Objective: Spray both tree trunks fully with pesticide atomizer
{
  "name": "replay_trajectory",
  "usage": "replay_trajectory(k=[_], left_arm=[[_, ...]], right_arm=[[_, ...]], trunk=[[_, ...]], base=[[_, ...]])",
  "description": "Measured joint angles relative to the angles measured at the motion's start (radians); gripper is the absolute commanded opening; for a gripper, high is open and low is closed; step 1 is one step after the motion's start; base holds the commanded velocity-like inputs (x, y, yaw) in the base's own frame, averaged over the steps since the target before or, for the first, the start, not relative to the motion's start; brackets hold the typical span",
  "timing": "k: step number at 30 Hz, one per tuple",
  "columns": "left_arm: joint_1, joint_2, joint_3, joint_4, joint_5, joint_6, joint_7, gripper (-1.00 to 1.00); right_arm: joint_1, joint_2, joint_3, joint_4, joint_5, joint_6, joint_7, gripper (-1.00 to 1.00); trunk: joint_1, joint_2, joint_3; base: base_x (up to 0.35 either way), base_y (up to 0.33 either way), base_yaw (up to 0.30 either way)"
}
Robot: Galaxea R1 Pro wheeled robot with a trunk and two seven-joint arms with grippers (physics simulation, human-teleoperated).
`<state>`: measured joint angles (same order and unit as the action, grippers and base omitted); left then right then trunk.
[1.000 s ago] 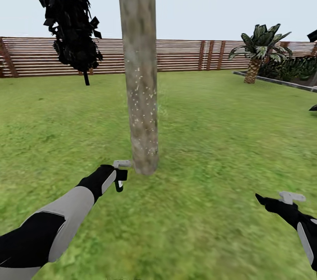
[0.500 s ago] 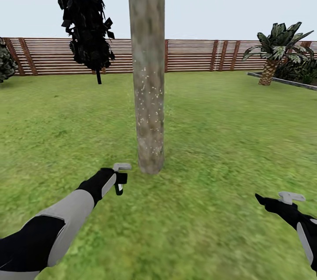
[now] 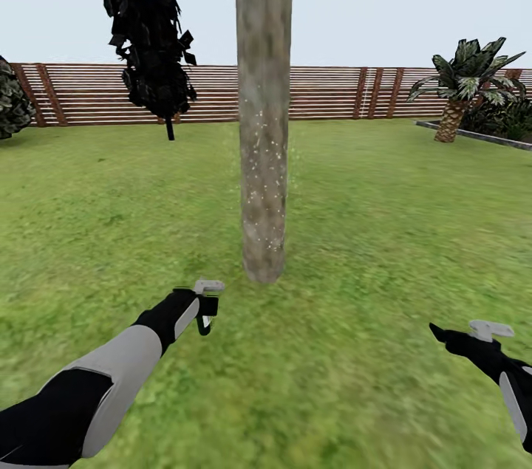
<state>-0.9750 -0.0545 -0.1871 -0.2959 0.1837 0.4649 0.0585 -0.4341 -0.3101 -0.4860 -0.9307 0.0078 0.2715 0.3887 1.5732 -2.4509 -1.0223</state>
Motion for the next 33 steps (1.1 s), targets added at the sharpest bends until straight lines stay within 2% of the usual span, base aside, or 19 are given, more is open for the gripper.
replay_trajectory(k=[4, 12, 17, 19, 22, 23, 24, 25, 26, 27, 28, 30, 31, 32, 33], left_arm=[[0.017, -0.001, -0.001, 0.0, 0.001, -0.034, 0.0, -1.0], [0.022, 0.001, 0.0, 0.001, 0.001, -0.039, -0.001, -1.0], [0.028, 0.001, -0.002, -0.004, -0.002, -0.1, -0.003, -1.0], [0.028, 0.003, -0.028, -0.008, -0.005, -0.109, -0.044, -1.0], [0.029, 0.035, -0.119, -0.016, -0.01, -0.109, -0.192, -1.0], [0.028, 0.051, -0.161, -0.017, -0.011, -0.109, -0.249, -1.0], [0.028, 0.074, -0.205, -0.017, -0.014, -0.109, -0.311, -1.0], [0.028, 0.111, -0.258, -0.017, -0.017, -0.11, -0.401, -1.0], [0.028, 0.135, -0.285, -0.018, -0.015, -0.111, -0.465, -1.0], [0.028, 0.164, -0.31, -0.019, -0.016, -0.113, -0.556, -1.0], [0.027, 0.181, -0.32, -0.019, -0.014, -0.115, -0.602, -1.0], [0.027, 0.226, -0.333, -0.019, -0.016, -0.121, -0.689, -1.0], [0.027, 0.233, -0.336, -0.02, -0.016, -0.125, -0.718, -1.0], [0.025, 0.238, -0.345, -0.02, -0.031, -0.128, -0.756, -1.0], [0.024, 0.24, -0.362, -0.02, -0.068, -0.13, -0.803, -1.0]], right_arm=[[0.0, -0.001, 0.0, 0.002, -0.003, 0.0, 0.002, 1.0], [0.0, -0.001, 0.002, 0.003, 0.006, 0.0, 0.001, 1.0], [0.0, 0.0, 0.004, 0.005, 0.008, -0.002, -0.004, 1.0], [0.0, 0.0, 0.008, 0.005, 0.008, -0.001, -0.004, 1.0], [0.0, -0.001, 0.009, -0.002, 0.007, 0.008, 0.002, 1.0], [0.0, -0.001, 0.01, -0.012, 0.006, 0.011, 0.006, 1.0], [0.0, -0.001, 0.01, -0.022, 0.003, 0.017, 0.015, 1.0], [0.0, -0.001, 0.01, -0.031, -0.001, 0.033, 0.045, 1.0], [0.0, -0.001, 0.014, -0.034, -0.002, 0.05, 0.081, 1.0], [0.001, 0.0, 0.043, -0.035, -0.002, 0.081, 0.161, 1.0], [0.0, 0.0, 0.076, -0.036, -0.001, 0.1, 0.213, 1.0], [-0.002, 0.0, 0.188, -0.037, -0.005, 0.141, 0.312, 1.0], [-0.003, 0.0, 0.221, -0.038, -0.005, 0.149, 0.329, 1.0], [-0.004, 0.0, 0.251, -0.039, -0.006, 0.156, 0.342, 1.0], [-0.005, 0.0, 0.279, -0.04, -0.006, 0.16, 0.362, 1.0]], trunk=[[0.0, 0.0, 0.0], [0.0, 0.0, 0.0], [0.0, 0.0, 0.0], [0.0, 0.0, 0.0], [0.0, 0.0, 0.0], [0.0, 0.0, 0.0], [0.0, 0.0, 0.0], [0.0, 0.0, 0.0], [0.0, 0.0, 0.0], [0.0, 0.0, 0.0], [0.0, 0.0, 0.0], [0.0, 0.0, 0.0], [0.0, 0.0, 0.0], [0.0, 0.0, 0.0], [0.0, 0.0, 0.0]], base=[[-0.258, 0.226, 0.0], [-0.11, 0.087, 0.0], [-0.003, 0.002, 0.0], [0.0, 0.0, 0.0], [0.0, 0.0, 0.0], [0.0, 0.0, 0.0], [0.0, 0.0, 0.0], [0.0, 0.0, 0.0], [0.0, 0.0, 0.0], [0.0, 0.0, 0.0], [0.0, 0.0, 0.0], [0.0, 0.0, 0.0], [0.0, 0.0, 0.0], [0.0, 0.0, 0.0], [0.0, 0.0, 0.0]])
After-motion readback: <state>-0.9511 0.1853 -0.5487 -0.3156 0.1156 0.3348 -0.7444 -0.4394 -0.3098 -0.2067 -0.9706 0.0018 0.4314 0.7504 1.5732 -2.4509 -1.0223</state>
